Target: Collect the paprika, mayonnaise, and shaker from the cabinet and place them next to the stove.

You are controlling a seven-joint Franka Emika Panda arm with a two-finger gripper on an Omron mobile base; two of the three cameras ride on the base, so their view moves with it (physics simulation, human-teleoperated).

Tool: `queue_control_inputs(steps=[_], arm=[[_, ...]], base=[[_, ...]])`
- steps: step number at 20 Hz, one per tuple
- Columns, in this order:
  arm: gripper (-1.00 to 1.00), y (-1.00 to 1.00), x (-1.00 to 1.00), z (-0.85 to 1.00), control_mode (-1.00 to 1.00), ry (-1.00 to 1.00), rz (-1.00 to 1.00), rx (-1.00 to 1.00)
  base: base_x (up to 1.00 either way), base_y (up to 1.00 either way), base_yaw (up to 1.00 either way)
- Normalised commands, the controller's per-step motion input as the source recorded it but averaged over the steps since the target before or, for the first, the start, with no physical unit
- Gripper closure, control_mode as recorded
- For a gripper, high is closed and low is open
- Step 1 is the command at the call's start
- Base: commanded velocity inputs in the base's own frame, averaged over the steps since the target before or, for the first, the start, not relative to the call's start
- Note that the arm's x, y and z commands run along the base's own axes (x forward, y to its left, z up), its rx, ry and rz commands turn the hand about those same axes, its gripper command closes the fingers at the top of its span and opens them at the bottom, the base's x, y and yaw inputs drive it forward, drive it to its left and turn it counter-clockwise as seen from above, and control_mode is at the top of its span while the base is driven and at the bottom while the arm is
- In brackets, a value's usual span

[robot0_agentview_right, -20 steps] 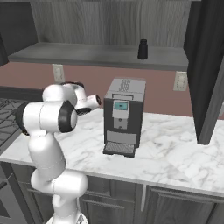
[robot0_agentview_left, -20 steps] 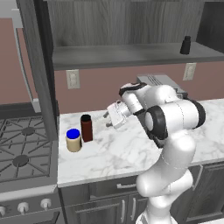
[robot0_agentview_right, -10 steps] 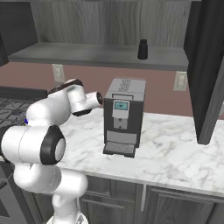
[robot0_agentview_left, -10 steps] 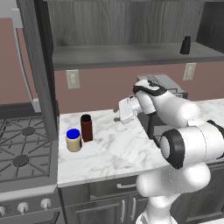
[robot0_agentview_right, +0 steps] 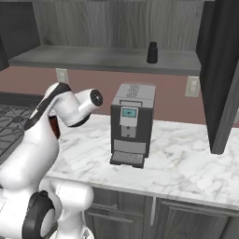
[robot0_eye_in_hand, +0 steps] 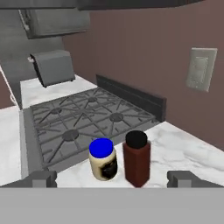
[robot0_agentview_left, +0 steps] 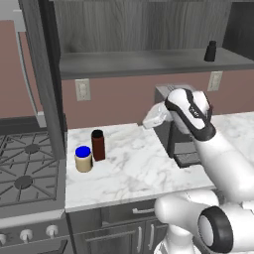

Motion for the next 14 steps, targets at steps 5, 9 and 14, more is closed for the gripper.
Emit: queue_control_inputs(steps=[5,9,14], arm=[[-1.00,-0.28,-0.58,0.81,-1.00,0.17,-0.32,0.00],[-1.00,-0.31,-0.63,0.63,-1.00,0.17,-0.33,0.00],[-1.00,-0.30,-0.59,0.56,-1.00,0.11,-0.34,-0.05]], base=[[0.00,0.00,0.00],[0.00,0.00,0.00],[0.00,0.00,0.00]])
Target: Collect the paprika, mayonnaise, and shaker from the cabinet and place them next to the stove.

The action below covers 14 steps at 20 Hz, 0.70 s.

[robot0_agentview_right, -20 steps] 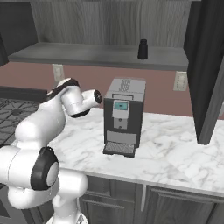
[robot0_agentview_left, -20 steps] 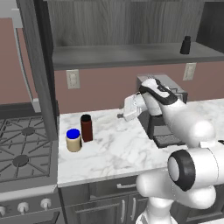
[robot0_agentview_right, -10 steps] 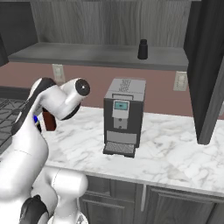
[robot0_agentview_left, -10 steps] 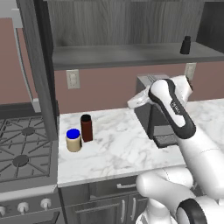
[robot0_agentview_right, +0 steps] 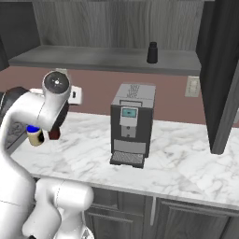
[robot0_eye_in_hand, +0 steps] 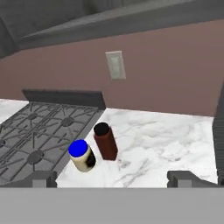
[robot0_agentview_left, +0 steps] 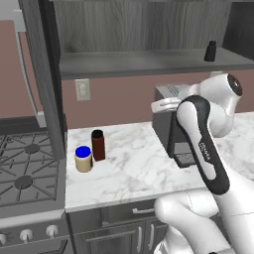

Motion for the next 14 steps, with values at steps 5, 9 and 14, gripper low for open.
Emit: queue_control_inputs(steps=[5,9,14], arm=[[-1.00,-0.39,-0.52,0.63,-1.00,0.06,-0.34,-0.09],[-1.00,-0.49,-0.45,0.49,-1.00,0.00,-0.31,-0.20],[-1.00,-0.62,-0.31,0.53,-1.00,0.00,-0.28,-0.18]], base=[[0.00,0.00,0.00],[0.00,0.00,0.00],[0.00,0.00,0.00]])
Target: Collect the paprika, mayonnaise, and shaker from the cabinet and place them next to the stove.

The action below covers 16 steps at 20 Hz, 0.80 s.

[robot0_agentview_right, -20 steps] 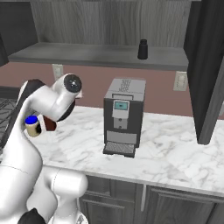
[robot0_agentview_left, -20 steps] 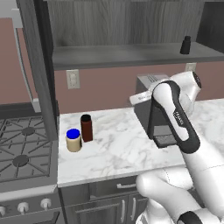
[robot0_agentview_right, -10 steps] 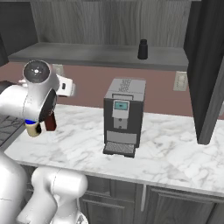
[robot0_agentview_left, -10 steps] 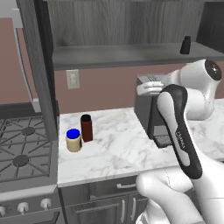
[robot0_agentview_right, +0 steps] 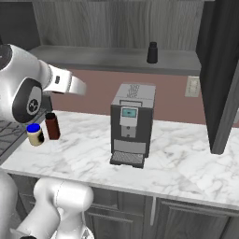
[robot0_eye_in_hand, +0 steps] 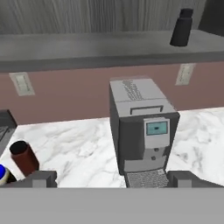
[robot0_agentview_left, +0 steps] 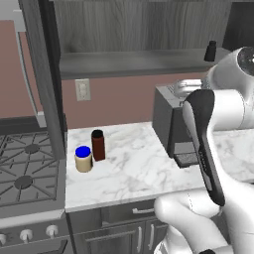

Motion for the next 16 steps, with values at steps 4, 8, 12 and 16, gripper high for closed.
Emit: queue_control_inputs(steps=[4,8,12,16], arm=[[-1.00,-0.60,-0.10,0.45,-1.00,0.00,-0.24,-0.13],[-1.00,-0.35,0.00,0.13,-1.00,0.00,-0.13,-0.04],[-1.00,-0.28,-0.06,0.03,-1.00,0.00,-0.08,-0.01],[-1.00,-0.27,-0.11,0.00,-1.00,0.00,-0.09,0.00]], base=[[0.00,0.00,0.00],[0.00,0.00,0.00],[0.00,0.00,0.00],[0.00,0.00,0.00]])
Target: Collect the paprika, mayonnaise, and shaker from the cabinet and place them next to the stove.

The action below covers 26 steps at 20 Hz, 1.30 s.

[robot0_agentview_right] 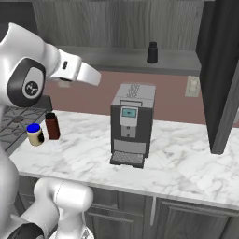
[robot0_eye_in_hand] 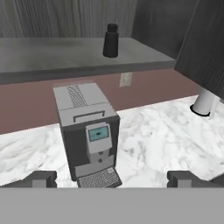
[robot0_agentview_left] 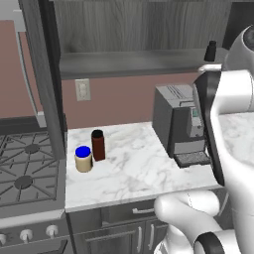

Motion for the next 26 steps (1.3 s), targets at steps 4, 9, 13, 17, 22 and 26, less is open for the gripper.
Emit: queue_control_inputs(steps=[4,9,13,17,22,26], arm=[[-1.00,-0.31,-0.06,0.02,-1.00,0.00,-0.10,0.00],[-1.00,-0.27,0.00,0.06,-1.00,0.00,-0.10,0.00],[-1.00,-0.10,0.00,0.05,-1.00,0.00,-0.07,0.00],[-1.00,-0.02,0.00,0.00,-1.00,0.01,0.00,0.00],[-1.00,-0.17,0.01,0.02,-1.00,0.01,0.00,0.00],[-1.00,-0.31,0.00,0.20,-1.00,0.00,-0.08,0.00]], base=[[0.00,0.00,0.00],[0.00,0.00,0.00],[0.00,0.00,0.00],[0.00,0.00,0.00],[0.00,0.00,0.00],[0.00,0.00,0.00]])
